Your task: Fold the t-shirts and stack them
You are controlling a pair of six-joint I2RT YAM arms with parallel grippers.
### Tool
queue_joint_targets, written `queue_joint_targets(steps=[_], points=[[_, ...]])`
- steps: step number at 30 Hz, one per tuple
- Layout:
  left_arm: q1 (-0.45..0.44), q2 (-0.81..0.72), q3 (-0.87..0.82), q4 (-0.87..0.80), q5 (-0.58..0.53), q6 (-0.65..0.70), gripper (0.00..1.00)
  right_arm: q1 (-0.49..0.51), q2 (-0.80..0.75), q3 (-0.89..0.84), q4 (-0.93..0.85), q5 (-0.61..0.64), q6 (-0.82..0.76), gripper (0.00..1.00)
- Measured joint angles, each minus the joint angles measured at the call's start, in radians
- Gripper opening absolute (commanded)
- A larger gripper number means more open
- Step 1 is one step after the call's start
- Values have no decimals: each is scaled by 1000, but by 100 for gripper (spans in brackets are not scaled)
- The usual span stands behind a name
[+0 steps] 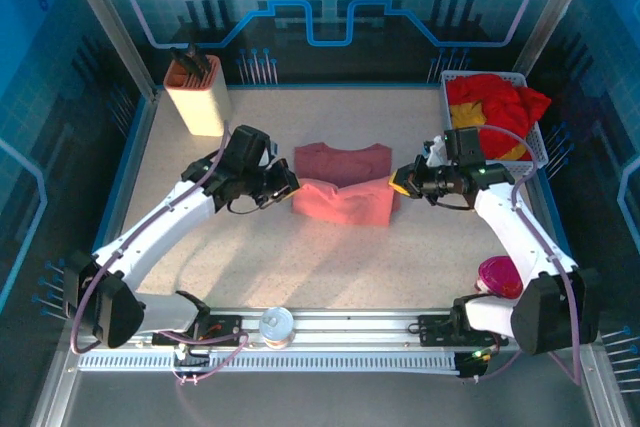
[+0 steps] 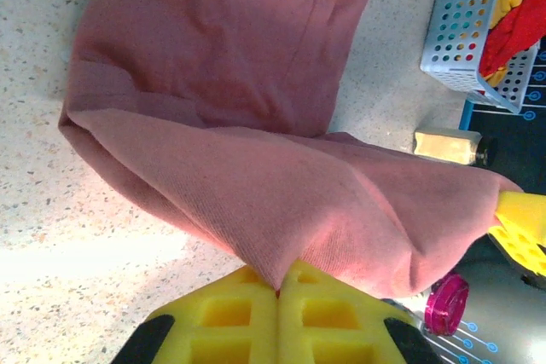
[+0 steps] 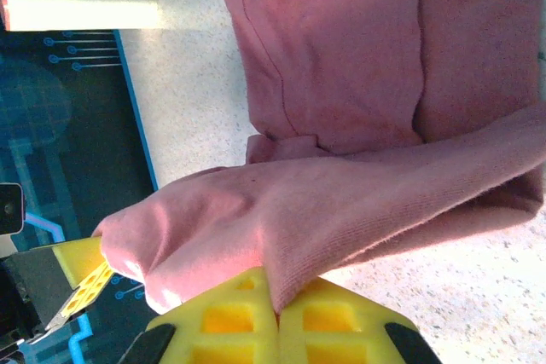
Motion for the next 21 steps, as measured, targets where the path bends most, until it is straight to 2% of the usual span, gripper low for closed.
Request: queue_joint_targets(steps=[10, 21], points=[[13, 135, 134, 58, 1, 1, 0, -1, 126, 63, 89, -14, 45, 0], [109, 328, 208, 151, 61, 4, 0, -27, 332, 119, 196, -59, 75, 0]])
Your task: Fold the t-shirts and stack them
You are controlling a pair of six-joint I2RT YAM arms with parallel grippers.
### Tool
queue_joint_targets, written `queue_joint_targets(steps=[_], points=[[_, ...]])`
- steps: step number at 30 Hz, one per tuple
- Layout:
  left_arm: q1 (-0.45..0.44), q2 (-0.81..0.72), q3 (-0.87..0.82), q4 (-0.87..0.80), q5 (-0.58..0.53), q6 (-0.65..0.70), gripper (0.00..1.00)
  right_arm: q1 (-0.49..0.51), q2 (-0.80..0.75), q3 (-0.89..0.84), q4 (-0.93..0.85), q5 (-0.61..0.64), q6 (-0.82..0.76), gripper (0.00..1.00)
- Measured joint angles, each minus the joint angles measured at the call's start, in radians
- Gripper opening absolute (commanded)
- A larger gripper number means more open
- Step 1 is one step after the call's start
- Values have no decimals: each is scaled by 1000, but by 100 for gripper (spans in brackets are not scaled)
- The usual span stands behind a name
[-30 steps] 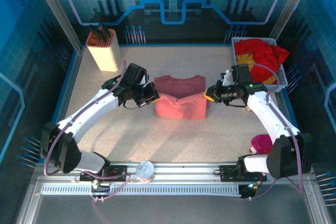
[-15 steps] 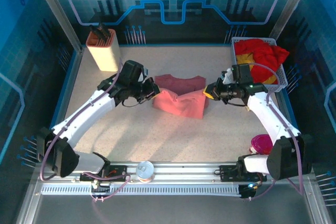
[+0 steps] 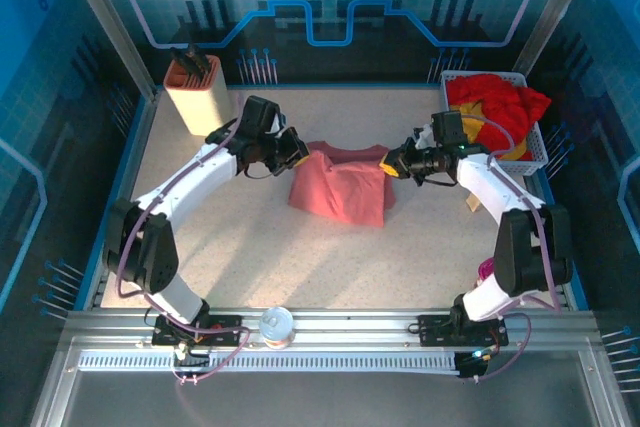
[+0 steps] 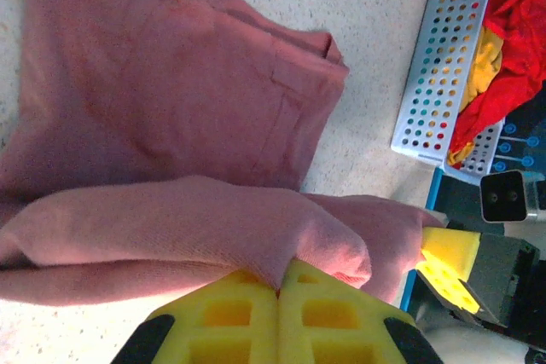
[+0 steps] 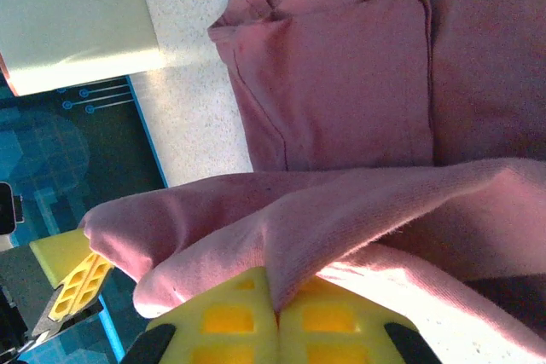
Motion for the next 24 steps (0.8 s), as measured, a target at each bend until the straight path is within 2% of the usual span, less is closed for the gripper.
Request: queue_joint_targets(steps=[7, 13, 24], points=[[32, 83, 63, 57, 64, 17, 0, -17, 62, 58, 11, -16, 3, 0], [33, 90, 61, 98, 106, 15, 0, -21, 62, 106, -16, -19, -10, 0], [0, 53, 25, 209, 130, -117, 0, -72, 90, 249, -100, -46, -72, 0]])
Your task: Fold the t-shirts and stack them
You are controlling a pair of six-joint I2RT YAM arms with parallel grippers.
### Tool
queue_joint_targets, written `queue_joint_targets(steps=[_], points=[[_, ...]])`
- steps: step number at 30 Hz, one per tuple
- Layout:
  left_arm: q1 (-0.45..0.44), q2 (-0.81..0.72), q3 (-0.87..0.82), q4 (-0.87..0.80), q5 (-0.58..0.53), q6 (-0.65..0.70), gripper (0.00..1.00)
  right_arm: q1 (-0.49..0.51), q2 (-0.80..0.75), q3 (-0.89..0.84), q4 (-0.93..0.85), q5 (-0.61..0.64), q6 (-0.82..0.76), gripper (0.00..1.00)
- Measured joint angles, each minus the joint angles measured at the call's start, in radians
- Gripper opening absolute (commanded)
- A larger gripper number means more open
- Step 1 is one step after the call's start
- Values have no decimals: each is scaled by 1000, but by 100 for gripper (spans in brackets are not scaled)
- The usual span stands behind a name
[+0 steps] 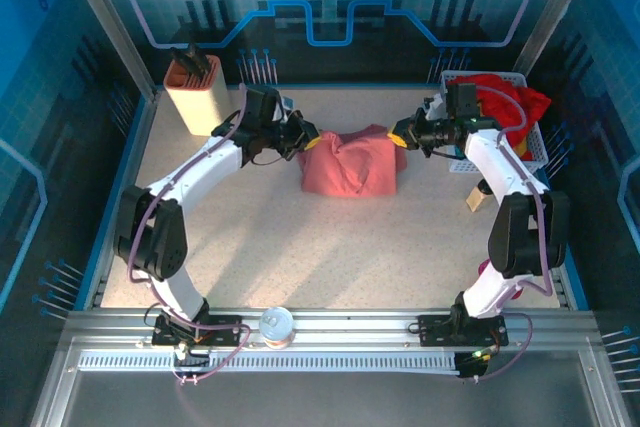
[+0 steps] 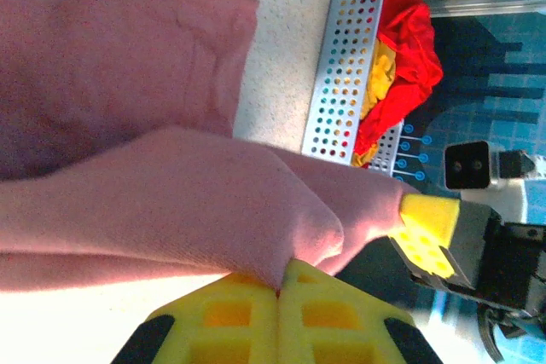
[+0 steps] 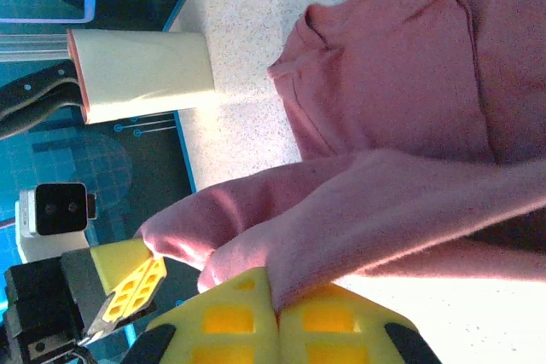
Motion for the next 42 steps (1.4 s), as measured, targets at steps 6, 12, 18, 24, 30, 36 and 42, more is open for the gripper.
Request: queue_joint_targets(steps=[6, 12, 18, 24, 30, 36, 42], points=[[-49, -206, -204, -4, -10, -19, 0, -7, -141, -182, -8, -5, -20, 0], [-167, -417, -426, -60, -55, -23, 0, -17, -334, -409, -80, 10, -92, 0], [-286, -604, -737, -47, -110, -74, 0, -16, -514, -652, -167, 79, -180, 0], [-347, -716, -943, -19, -157, -143, 19, 5, -620, -813, -214, 116, -219, 0], [-357, -752, -1004, -23, -193, -171, 57, 16, -642, -892, -224, 159, -238, 54], [-309, -746, -964, -103, -210, -109, 55, 19, -615, -826, -261, 218, -264, 80], [-129, -610, -847, -99, -184, -23, 47, 29, -432, -592, -188, 293, -263, 79]])
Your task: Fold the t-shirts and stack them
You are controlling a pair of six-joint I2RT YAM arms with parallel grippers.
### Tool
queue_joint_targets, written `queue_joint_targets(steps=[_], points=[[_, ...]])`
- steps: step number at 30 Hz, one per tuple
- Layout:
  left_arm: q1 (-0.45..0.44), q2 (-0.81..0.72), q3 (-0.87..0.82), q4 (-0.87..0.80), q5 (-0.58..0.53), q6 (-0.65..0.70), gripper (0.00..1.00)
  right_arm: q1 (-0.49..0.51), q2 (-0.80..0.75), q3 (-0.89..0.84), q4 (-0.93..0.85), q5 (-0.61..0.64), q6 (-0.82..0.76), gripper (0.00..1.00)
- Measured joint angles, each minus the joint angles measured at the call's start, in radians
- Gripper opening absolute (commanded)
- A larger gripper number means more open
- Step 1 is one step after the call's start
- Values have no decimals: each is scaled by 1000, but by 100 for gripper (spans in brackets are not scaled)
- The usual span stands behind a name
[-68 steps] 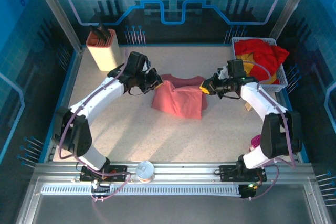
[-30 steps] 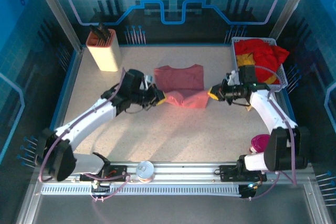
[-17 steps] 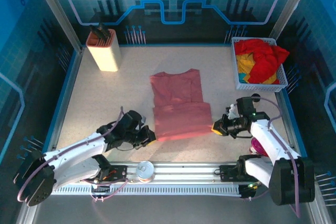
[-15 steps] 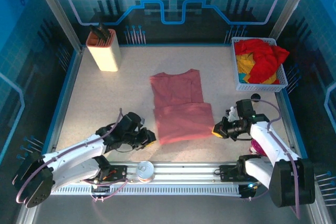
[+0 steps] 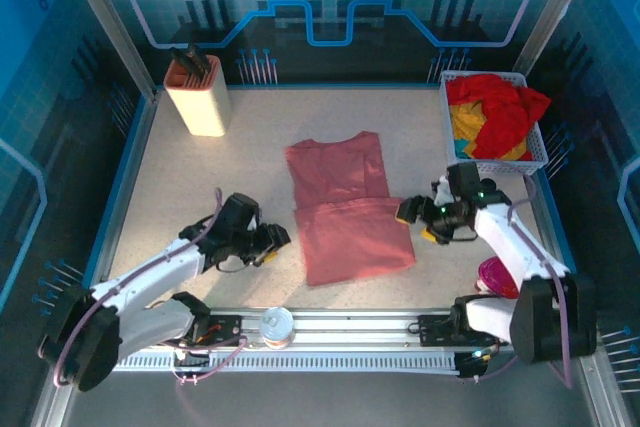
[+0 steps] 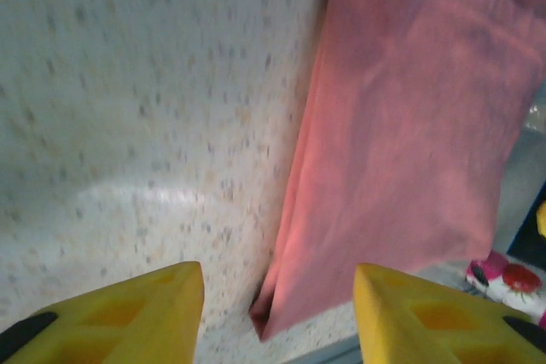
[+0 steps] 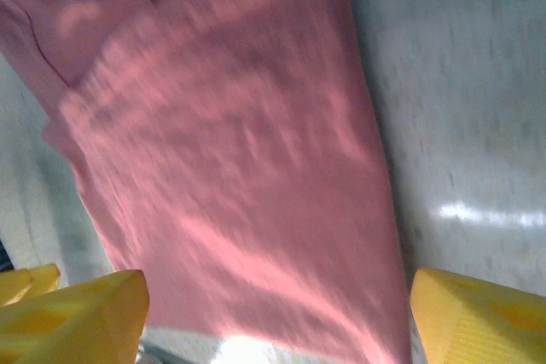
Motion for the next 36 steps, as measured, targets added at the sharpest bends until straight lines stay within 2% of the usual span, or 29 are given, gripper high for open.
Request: queue_joint_targets(steps=[2, 5, 14, 16, 24, 27, 30, 31, 36], points=[[18, 74, 60, 0, 4, 34, 44, 8, 104, 90, 29, 36, -10, 72], [23, 180, 153, 3, 21, 82, 41, 22, 237, 182, 72, 85, -36, 68], [33, 432, 272, 39, 68, 142, 33, 90, 484, 253, 114, 188, -86, 61], [33, 463, 284, 39, 77, 149, 32, 104, 500, 259, 114, 208, -90, 61], [33, 492, 319, 50, 95, 164, 30, 121, 502, 265, 114, 227, -108, 42], [33, 502, 319, 53, 95, 166, 30, 135, 502, 266, 119, 220, -112, 31], [34, 506, 319, 53, 96, 166, 29, 142, 502, 266, 127, 198, -114, 12], [36, 506, 319, 53, 97, 166, 29, 142, 502, 266, 132, 189, -114, 2], [50, 506, 319, 53, 98, 182, 27, 142, 489, 266, 151, 104, -112, 0]])
